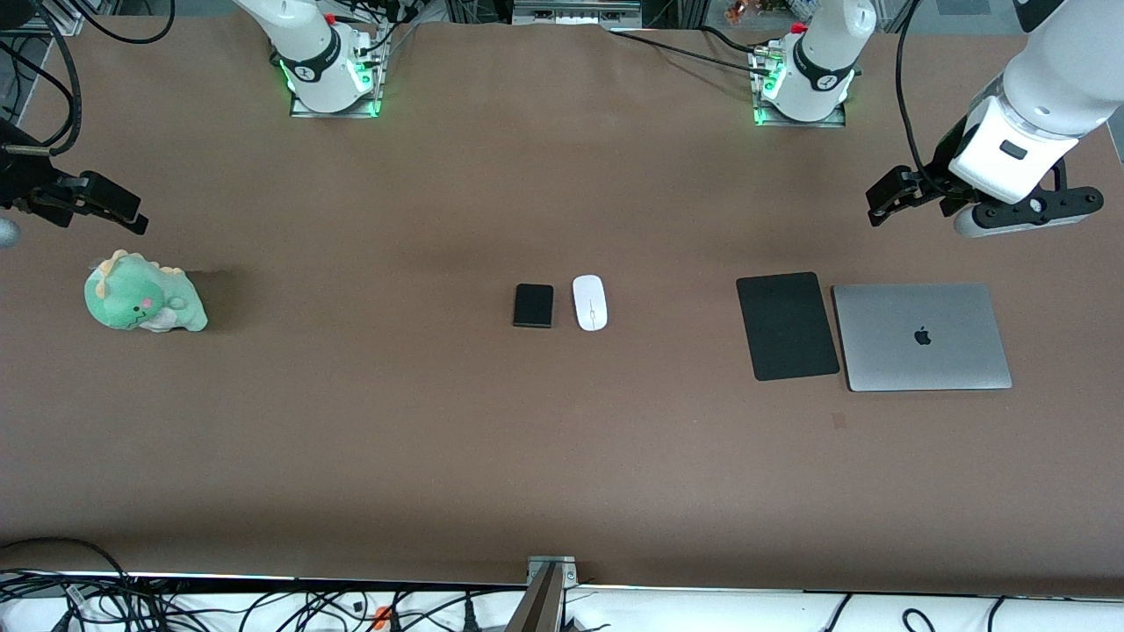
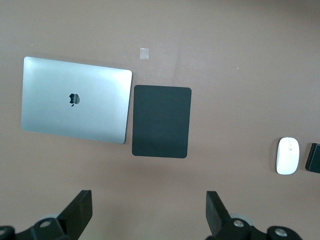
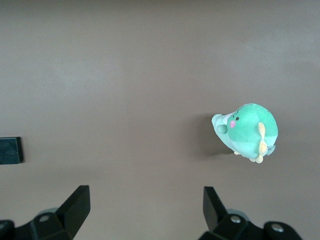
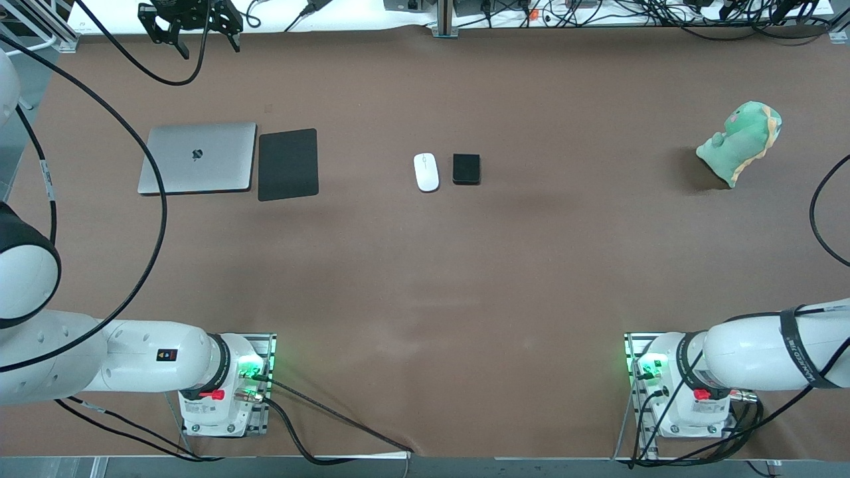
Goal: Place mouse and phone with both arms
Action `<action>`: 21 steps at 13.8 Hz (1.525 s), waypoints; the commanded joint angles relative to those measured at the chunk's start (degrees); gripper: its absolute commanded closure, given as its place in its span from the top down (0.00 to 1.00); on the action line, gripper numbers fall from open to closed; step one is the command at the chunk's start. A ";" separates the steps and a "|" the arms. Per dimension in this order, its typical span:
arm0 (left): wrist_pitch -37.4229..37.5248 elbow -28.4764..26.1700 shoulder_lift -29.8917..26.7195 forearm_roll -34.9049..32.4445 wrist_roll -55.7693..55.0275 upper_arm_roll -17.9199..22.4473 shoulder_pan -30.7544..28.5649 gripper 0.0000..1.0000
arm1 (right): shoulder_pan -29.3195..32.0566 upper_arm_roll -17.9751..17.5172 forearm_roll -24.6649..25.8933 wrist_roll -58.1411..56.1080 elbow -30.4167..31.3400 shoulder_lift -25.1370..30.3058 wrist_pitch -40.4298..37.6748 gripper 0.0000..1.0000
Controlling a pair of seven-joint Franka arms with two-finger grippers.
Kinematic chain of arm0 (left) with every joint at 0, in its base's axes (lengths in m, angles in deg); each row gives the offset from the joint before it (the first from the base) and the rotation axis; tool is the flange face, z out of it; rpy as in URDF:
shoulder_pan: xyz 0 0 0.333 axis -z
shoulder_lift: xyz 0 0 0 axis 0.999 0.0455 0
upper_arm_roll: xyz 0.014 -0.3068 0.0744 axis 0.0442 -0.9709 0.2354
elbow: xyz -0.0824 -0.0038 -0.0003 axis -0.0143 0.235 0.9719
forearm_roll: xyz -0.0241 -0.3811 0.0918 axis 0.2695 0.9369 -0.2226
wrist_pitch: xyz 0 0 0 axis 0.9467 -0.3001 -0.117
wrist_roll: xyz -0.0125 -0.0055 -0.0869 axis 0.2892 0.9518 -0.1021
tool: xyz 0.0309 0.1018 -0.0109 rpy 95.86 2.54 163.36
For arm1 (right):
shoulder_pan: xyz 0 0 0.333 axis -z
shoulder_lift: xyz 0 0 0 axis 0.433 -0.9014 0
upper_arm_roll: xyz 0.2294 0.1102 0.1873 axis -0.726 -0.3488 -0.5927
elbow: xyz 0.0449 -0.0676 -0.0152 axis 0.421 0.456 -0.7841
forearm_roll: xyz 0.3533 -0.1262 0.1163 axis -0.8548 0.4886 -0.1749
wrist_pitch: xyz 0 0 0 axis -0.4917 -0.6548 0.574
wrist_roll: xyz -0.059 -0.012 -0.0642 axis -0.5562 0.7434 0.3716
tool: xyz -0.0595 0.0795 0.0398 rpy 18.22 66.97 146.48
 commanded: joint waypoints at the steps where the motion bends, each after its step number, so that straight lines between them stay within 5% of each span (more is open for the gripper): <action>1: 0.66 0.82 0.14 -1.25 0.66 -0.57 -0.47 1.00 | 0.61 -0.68 0.22 -0.18 -0.20 0.40 -0.06 1.00; 11: 0.83 1.34 0.23 -1.25 0.67 -0.49 -0.55 1.00 | -0.27 -1.21 -0.30 0.88 0.15 -0.38 0.03 1.00; 21: 0.83 1.25 0.23 -1.25 0.67 -0.49 -0.55 1.00 | -6.94 -1.38 -3.73 6.59 1.29 -7.49 4.24 1.00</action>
